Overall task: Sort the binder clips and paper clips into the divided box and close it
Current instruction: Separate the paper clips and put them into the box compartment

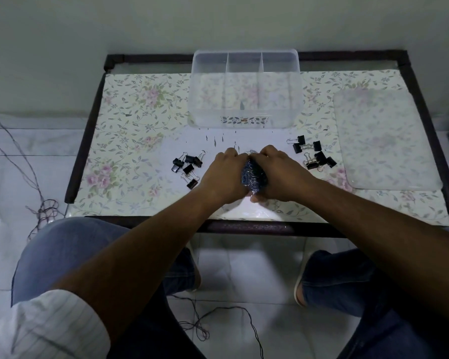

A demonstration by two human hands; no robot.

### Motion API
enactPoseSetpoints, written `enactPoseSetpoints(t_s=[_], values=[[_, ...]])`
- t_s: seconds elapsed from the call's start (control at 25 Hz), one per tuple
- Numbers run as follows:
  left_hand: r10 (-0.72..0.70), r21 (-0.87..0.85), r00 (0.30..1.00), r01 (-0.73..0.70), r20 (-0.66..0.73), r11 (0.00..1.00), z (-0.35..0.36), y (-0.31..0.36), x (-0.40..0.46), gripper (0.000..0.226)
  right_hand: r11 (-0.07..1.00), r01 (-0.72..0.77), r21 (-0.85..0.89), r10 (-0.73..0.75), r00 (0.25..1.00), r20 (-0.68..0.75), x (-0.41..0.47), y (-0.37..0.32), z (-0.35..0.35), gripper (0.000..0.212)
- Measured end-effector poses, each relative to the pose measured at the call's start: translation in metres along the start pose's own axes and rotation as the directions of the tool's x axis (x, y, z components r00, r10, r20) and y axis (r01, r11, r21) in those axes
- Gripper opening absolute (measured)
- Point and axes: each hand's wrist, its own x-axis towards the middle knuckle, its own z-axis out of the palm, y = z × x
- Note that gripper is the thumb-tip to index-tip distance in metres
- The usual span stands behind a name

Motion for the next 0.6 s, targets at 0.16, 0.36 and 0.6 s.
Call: enactPoseSetpoints(t_s=[0.16,0.36,0.6], values=[[-0.028,-0.055,0.997,0.024,-0.071,0.998,-0.0012,-0.0049,0.0037,0.026,0.997,0.029,0.073,-0.021,0.994,-0.106,0.0065,0.0049,-0.0003,0.052],[-0.002,-0.082,0.993,-0.008,-0.121,0.997,0.0006,-0.0042,0.0021,0.018,0.994,0.044,0.099,-0.026,0.983,-0.183,0.0092,0.0037,0.0003,0.023],[-0.027,-0.155,0.992,0.008,-0.121,0.988,-0.0018,-0.0057,0.0038,0.013,0.962,-0.01,0.274,0.049,0.989,-0.137,0.01,0.0074,-0.0071,0.021]])
